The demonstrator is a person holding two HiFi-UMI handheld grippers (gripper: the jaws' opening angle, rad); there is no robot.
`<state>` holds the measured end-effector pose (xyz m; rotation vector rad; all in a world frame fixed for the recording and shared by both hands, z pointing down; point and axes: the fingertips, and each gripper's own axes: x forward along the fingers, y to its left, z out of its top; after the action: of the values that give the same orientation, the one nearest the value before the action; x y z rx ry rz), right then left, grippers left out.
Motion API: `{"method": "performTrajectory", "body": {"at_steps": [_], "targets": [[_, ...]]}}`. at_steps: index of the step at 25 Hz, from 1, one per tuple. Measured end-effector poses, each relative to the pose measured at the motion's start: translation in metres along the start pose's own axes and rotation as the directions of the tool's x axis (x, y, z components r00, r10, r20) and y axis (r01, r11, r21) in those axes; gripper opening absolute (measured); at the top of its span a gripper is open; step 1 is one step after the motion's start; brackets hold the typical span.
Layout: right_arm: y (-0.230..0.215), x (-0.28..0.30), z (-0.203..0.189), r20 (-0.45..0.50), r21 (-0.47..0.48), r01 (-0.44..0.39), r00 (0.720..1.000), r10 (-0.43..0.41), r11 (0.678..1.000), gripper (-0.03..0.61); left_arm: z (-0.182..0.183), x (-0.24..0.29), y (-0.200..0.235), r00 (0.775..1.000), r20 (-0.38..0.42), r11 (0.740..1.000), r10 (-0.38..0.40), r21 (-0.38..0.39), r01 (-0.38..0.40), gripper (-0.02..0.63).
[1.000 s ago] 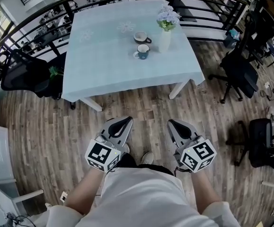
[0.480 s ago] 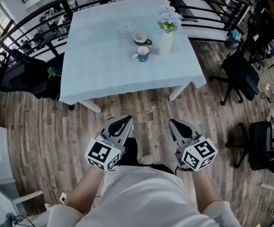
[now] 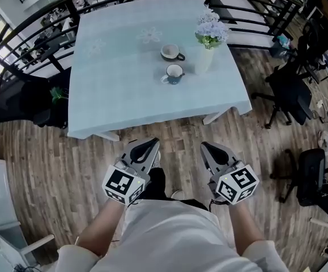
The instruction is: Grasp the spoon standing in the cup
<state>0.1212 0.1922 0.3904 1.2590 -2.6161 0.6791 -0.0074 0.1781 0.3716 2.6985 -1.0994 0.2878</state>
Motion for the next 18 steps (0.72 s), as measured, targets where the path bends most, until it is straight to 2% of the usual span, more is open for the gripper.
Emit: {"method": "performTrajectory", "body": {"at_steps": [18], "targets": [[-0.038, 0.152, 0.06, -0.054, 0.013, 0.059, 0.997, -0.058, 0.998, 0.021, 0.021, 0.074, 0.148, 0.995, -0.039, 0.996, -0.088, -0.03, 0.087, 0.02]]}}
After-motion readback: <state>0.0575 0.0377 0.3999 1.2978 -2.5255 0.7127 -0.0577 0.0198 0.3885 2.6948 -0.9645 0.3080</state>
